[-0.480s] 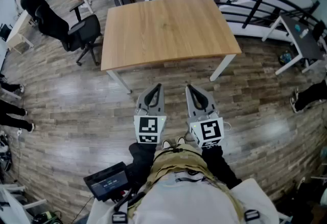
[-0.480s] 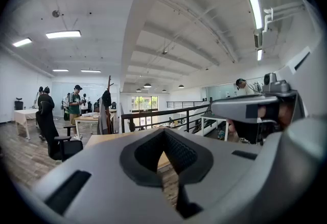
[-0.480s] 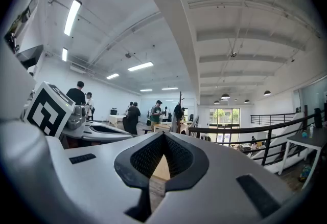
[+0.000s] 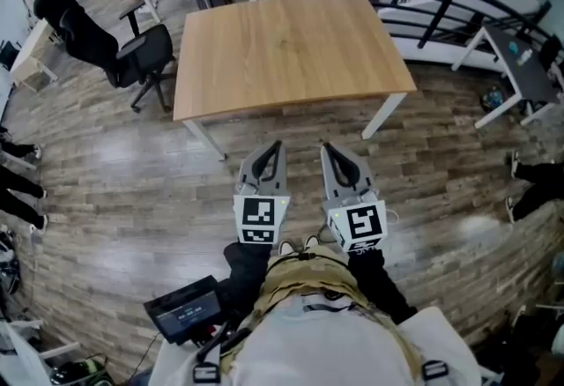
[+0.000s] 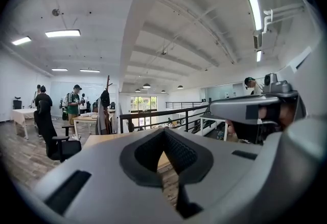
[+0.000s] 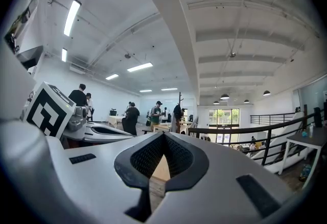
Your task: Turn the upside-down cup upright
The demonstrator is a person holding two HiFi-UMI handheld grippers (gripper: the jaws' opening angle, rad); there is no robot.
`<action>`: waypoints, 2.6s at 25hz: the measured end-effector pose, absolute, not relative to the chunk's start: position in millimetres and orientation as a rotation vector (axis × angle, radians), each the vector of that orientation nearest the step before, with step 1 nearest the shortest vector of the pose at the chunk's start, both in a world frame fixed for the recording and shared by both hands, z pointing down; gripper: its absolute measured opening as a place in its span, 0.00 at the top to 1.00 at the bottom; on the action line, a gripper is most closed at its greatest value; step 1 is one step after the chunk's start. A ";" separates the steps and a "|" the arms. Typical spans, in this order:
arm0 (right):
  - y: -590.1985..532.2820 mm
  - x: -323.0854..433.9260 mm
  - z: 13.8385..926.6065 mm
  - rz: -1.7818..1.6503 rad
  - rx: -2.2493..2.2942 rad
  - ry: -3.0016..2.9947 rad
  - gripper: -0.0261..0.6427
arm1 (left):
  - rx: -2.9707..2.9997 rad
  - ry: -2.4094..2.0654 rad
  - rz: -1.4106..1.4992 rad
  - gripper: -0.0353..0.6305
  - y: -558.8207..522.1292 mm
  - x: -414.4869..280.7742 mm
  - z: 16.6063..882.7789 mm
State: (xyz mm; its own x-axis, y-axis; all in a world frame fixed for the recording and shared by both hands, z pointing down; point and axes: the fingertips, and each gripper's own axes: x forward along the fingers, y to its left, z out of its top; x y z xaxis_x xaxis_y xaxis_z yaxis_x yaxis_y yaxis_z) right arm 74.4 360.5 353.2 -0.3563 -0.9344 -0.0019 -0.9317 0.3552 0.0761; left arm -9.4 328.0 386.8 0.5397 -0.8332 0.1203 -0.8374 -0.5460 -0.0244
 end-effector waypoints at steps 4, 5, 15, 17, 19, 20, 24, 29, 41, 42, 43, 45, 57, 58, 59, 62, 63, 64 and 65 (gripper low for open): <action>360.3 74.8 359.5 -0.063 1.773 -2.541 0.93 | 2.711 -1.476 0.197 0.95 329.2 -13.6 393.1; 359.9 75.3 360.5 -0.058 1.776 -2.538 0.93 | 2.709 -1.476 0.200 0.95 329.2 -14.6 393.9; 354.8 64.0 377.3 -0.002 1.781 -2.538 0.93 | 2.679 -1.484 0.235 0.95 329.3 -33.6 410.6; 352.2 57.9 379.8 0.010 1.771 -2.547 0.93 | 2.669 -1.500 0.239 0.95 328.3 -41.5 411.9; 349.6 48.5 379.3 0.002 1.752 -2.564 0.93 | 2.658 -1.522 0.237 0.95 326.9 -51.3 411.5; 348.6 43.9 379.4 -0.003 1.743 -2.571 0.93 | 2.653 -1.532 0.234 0.95 326.3 -56.1 411.3; 345.1 29.9 384.5 -0.008 1.713 -2.589 0.93 | 2.633 -1.561 0.228 0.95 324.0 -70.0 415.2; 332.9 18.8 387.8 -0.002 1.681 -2.613 0.93 | 2.605 -1.582 0.231 0.95 313.5 -80.7 421.1; 216.5 24.9 414.6 0.053 1.637 -2.693 0.93 | 2.539 -1.664 0.282 0.95 207.2 -82.3 446.8; 199.0 26.5 412.3 0.048 1.632 -2.705 0.93 | 2.536 -1.675 0.285 0.95 190.0 -82.0 445.4; 182.0 28.1 408.6 0.033 1.624 -2.718 0.93 | 2.535 -1.686 0.285 0.95 172.4 -81.1 443.0; 147.5 33.6 401.2 0.002 1.613 -2.734 0.93 | 2.538 -1.698 0.279 0.95 135.7 -75.7 436.6; -56.3 103.7 374.9 -0.003 1.670 -2.731 0.93 | 2.575 -1.718 0.263 0.95 -69.2 -25.0 401.4; -65.8 105.3 375.5 -0.001 1.661 -2.733 0.93 | 2.565 -1.724 0.262 0.95 -78.9 -24.1 401.9; -74.0 106.2 377.3 0.003 1.646 -2.733 0.93 | 2.552 -1.725 0.265 0.95 -87.5 -23.1 404.1; -94.8 107.9 386.0 0.023 1.601 -2.724 0.93 | 2.513 -1.708 0.295 0.95 -110.5 -19.3 413.5; -101.0 108.4 387.9 0.027 1.593 -2.721 0.93 | 2.508 -1.702 0.301 0.95 -118.1 -17.8 415.7; -106.4 109.2 389.1 0.030 1.588 -2.718 0.93 | 2.510 -1.698 0.296 0.95 -125.7 -15.8 417.0; -110.8 110.2 390.1 0.034 1.583 -2.716 0.93 | 2.514 -1.693 0.287 0.95 -132.5 -13.2 417.6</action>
